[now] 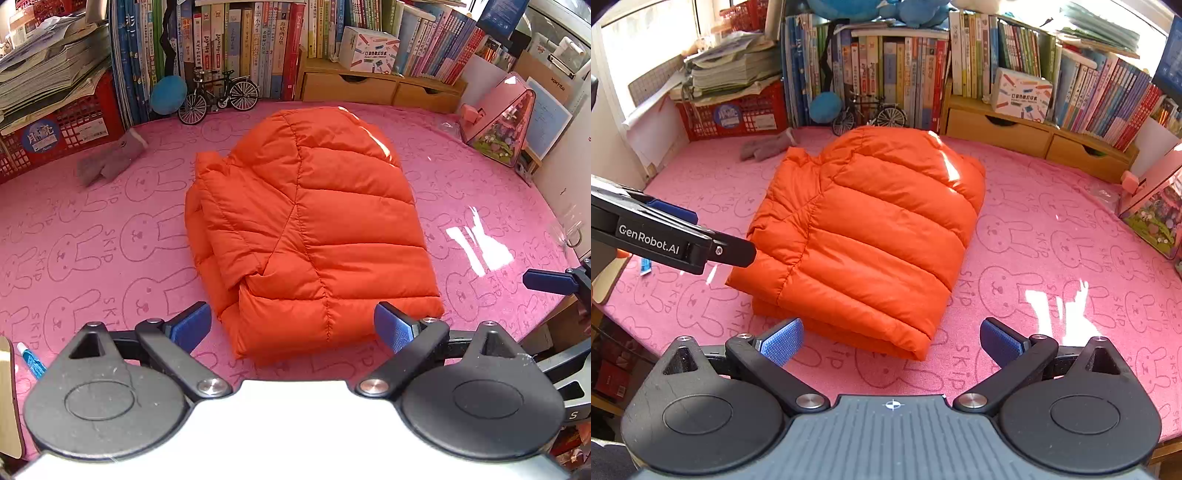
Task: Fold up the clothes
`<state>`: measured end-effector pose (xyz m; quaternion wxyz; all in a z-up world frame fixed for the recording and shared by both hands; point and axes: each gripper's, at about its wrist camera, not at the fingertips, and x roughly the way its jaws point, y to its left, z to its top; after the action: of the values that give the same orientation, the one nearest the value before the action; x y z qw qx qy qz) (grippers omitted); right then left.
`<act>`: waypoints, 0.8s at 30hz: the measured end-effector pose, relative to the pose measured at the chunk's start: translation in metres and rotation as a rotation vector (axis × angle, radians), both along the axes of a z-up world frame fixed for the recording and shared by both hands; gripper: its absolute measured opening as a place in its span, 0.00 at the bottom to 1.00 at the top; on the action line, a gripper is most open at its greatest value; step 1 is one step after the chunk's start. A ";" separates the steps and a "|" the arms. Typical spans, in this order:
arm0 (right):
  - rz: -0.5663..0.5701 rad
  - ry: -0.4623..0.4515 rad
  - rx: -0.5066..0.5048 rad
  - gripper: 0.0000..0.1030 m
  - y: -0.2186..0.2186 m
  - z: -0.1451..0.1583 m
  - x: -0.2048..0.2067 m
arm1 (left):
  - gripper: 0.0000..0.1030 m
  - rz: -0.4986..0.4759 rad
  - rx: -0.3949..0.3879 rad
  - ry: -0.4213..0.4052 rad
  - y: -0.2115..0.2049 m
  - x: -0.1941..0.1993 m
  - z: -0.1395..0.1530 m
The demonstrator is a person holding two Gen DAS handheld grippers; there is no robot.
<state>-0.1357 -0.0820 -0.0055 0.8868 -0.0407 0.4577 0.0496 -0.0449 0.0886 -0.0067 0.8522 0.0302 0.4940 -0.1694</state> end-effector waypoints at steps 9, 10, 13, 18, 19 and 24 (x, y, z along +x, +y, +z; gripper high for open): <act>-0.006 0.019 -0.070 1.00 0.020 -0.006 -0.002 | 0.98 -0.029 0.030 -0.051 -0.004 -0.004 0.001; -0.006 0.015 -0.078 1.00 0.022 -0.006 -0.002 | 0.98 -0.030 0.021 -0.054 -0.003 -0.005 0.001; -0.010 0.003 -0.076 1.00 0.023 -0.007 -0.001 | 1.00 -0.031 -0.011 -0.069 -0.001 -0.010 0.004; -0.014 0.013 -0.040 1.00 0.021 -0.004 0.003 | 1.00 -0.041 0.002 -0.080 -0.006 -0.016 0.008; -0.013 0.013 -0.039 1.00 0.021 -0.002 0.004 | 1.00 -0.043 0.002 -0.075 -0.006 -0.017 0.008; -0.025 0.049 -0.117 1.00 0.026 0.001 0.010 | 1.00 -0.014 -0.054 -0.053 0.002 -0.016 0.010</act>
<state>-0.1255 -0.0556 -0.0049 0.8720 -0.0855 0.4819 0.0127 -0.0609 0.0902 0.0035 0.8643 0.0148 0.4664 -0.1876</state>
